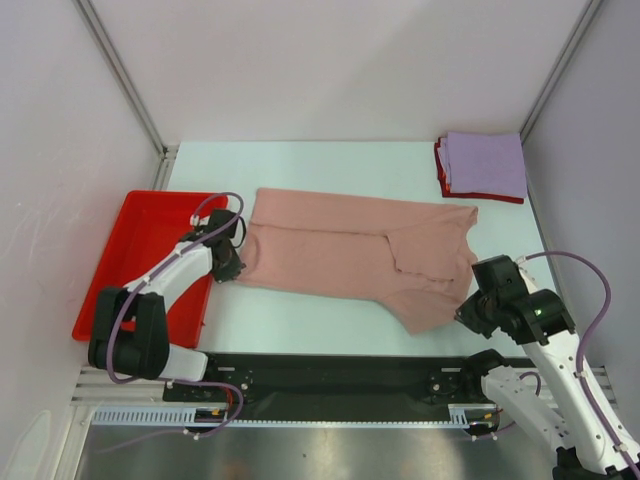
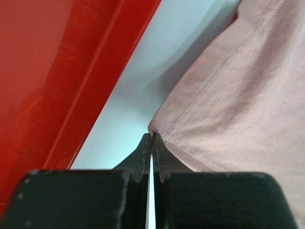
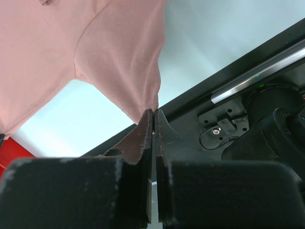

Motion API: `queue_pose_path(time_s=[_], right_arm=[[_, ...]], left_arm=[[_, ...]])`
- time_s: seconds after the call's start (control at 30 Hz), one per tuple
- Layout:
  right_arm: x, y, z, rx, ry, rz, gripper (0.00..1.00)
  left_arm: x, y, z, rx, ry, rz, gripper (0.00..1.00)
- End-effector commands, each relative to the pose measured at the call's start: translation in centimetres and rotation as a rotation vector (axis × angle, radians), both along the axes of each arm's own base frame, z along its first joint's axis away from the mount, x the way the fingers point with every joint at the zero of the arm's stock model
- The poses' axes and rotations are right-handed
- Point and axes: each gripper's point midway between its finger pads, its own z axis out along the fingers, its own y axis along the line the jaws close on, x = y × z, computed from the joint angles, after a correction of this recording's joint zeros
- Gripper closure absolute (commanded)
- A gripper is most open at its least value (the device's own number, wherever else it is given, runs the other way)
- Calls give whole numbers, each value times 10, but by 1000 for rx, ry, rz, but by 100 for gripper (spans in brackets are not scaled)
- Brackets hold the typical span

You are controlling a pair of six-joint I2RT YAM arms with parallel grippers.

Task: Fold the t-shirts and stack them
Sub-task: Fold the tshirt

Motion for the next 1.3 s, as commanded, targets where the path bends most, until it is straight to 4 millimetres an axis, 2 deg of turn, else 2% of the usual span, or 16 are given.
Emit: queue_pose_path(time_s=[0.0, 0.13, 0.3, 0.47, 0.5, 0.57, 0.6, 0.67, 0.73, 0.77, 0.8, 0.87, 1.0, 1.07, 1.1, 1.27], right_arm=[[-4, -14, 9, -63, 10, -18, 100], [2, -13, 12, -70, 12, 5, 100], [17, -10, 14, -82, 7, 49, 100], [42, -10, 20, -108, 6, 112, 100], [52, -8, 22, -112, 5, 124, 100], [63, -10, 26, -118, 3, 129, 100], [75, -9, 28, -126, 2, 154, 100], [87, -12, 29, -119, 9, 154, 100], [107, -12, 30, -116, 7, 175, 100], [114, -16, 33, -117, 3, 164, 100], [121, -19, 33, -126, 2, 174, 100], [139, -26, 35, -131, 3, 166, 100], [161, -38, 39, -138, 11, 161, 100], [170, -40, 35, -150, 24, 180, 100], [176, -49, 37, -155, 14, 158, 100], [197, -65, 29, -168, 24, 152, 100]], left_arm=[[-10, 8, 5, 20, -2, 24, 100], [-18, 6, 2, 10, 21, 33, 100], [-6, 5, 9, 22, -18, -3, 100], [29, 7, 32, 86, -56, -85, 100], [40, 6, 40, 103, -73, -112, 100], [50, 8, 40, 137, -65, -135, 100], [61, 7, 47, 149, -79, -154, 100], [70, 7, 40, 167, -46, -170, 100], [84, 5, 45, 175, -45, -183, 100], [88, 4, 34, 179, -10, -191, 100], [98, 1, 39, 176, -22, -201, 100], [105, -2, 28, 169, 16, -214, 100], [126, -16, 27, 161, 6, -246, 100], [131, -22, 26, 147, 5, -255, 100], [136, -27, 28, 137, -4, -260, 100], [147, -33, 28, 131, -10, -266, 100]])
